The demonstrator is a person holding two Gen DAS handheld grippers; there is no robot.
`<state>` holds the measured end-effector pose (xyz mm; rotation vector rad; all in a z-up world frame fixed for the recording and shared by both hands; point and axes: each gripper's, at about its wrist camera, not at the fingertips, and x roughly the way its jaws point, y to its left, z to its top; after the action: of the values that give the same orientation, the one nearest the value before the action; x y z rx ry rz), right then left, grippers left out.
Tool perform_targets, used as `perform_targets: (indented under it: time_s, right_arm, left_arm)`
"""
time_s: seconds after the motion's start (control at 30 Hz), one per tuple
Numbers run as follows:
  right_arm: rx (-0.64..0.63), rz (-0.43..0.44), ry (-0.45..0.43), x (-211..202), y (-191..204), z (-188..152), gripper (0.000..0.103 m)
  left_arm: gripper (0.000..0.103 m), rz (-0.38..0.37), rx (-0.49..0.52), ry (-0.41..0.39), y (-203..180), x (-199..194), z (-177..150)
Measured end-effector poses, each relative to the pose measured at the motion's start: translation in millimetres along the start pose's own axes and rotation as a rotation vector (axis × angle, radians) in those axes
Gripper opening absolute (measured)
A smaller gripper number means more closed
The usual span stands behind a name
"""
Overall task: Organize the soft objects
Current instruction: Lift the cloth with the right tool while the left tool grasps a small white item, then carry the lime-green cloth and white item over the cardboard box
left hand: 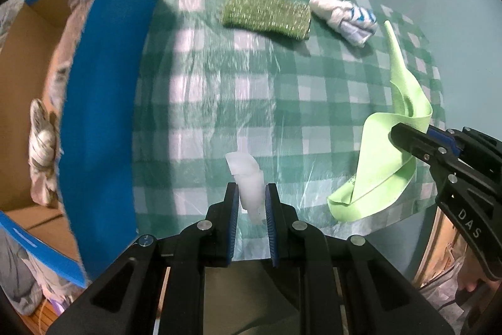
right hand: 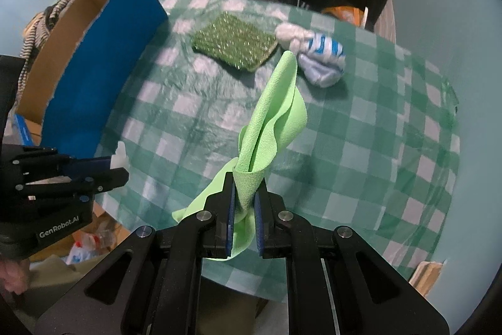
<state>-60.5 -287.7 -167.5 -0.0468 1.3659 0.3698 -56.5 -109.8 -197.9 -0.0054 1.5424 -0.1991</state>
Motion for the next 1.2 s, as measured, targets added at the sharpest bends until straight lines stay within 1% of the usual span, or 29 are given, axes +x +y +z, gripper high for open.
perform_targets:
  time_s: [0.2, 0.53, 0.9, 1.2]
  right_arm:
    - [-0.002, 0.012, -0.031, -15, 7, 8, 0.010]
    - [-0.026, 0.017, -0.091, -37, 25, 28, 0.010]
    - [-0.053, 0.038, -0.144, -59, 48, 51, 0.010]
    - [-0.093, 0.059, -0.178, -69, 73, 72, 0.010]
  left_arm:
    - [0.017, 0.007, 0.017, -0.033, -5, -13, 7]
    - [0.017, 0.011, 0.045, -0.098, 9, -47, 10]
    - [0.017, 0.020, 0.029, -0.166, 33, -86, 15]
    - [0.017, 0.031, -0.001, -0.196, 57, -104, 18]
